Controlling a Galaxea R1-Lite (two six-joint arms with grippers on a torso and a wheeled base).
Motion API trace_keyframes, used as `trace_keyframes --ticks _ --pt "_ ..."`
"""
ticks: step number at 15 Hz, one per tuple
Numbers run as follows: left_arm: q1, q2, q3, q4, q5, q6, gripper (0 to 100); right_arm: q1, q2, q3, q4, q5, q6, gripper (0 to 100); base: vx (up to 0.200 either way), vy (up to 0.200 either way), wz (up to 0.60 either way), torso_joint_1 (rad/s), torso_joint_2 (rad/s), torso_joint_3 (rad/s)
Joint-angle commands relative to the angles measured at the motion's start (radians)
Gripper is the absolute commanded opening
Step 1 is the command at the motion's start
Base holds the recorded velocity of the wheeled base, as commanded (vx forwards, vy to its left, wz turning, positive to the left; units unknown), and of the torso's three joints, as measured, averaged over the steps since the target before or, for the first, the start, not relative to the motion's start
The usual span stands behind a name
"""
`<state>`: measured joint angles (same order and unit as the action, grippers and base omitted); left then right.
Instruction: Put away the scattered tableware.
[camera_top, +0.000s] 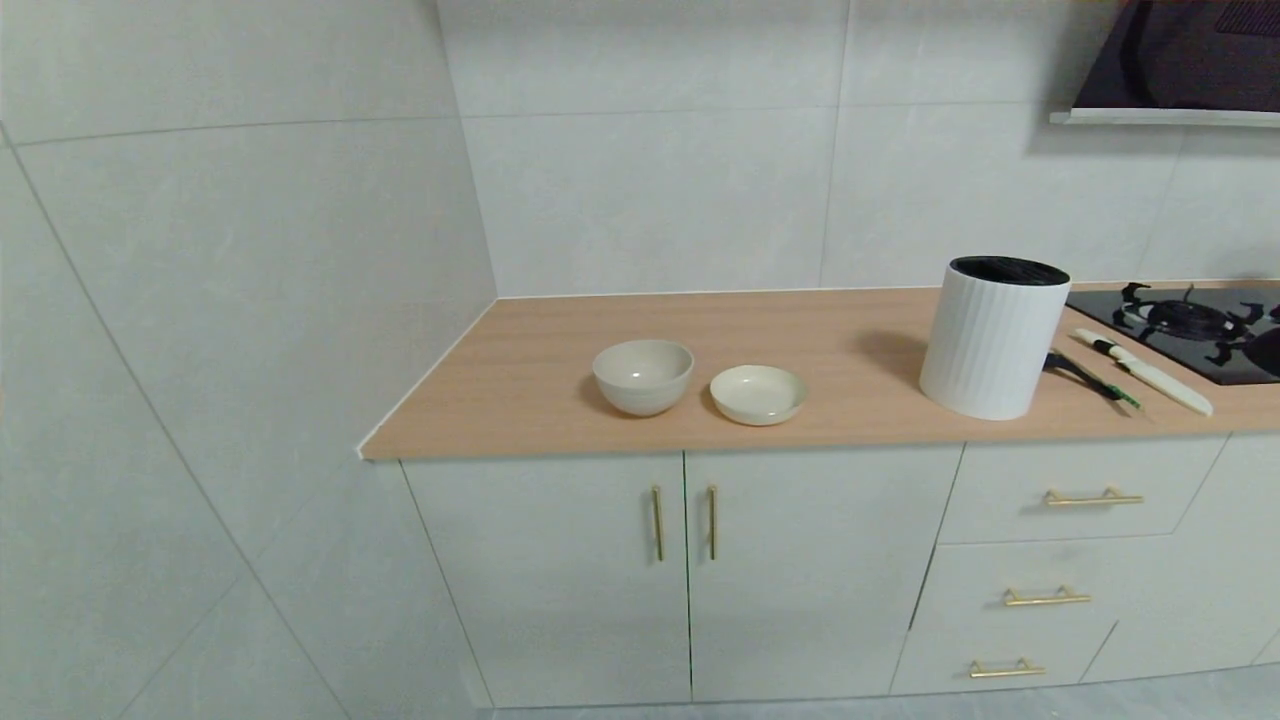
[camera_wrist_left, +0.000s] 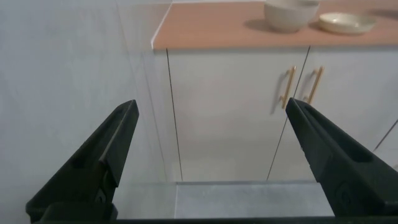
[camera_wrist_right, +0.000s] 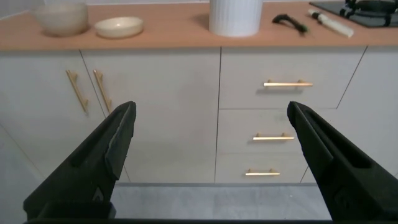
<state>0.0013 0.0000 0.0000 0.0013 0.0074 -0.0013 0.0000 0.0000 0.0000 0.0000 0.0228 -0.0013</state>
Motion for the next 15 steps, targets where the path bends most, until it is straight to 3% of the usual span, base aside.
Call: trace_keyframes --ticks 1,15 --pt "0.000 0.000 0.000 0.000 0.000 0.000 100 0.000 0.000 0.000 0.000 0.000 0.000 100 0.000 0.000 0.00 -0.232 0.53 0.286" --pt "0.000 0.000 0.000 0.000 0.000 0.000 100 0.000 0.000 0.000 0.000 0.000 0.000 100 0.000 0.000 0.00 -0.198 0.49 0.293"
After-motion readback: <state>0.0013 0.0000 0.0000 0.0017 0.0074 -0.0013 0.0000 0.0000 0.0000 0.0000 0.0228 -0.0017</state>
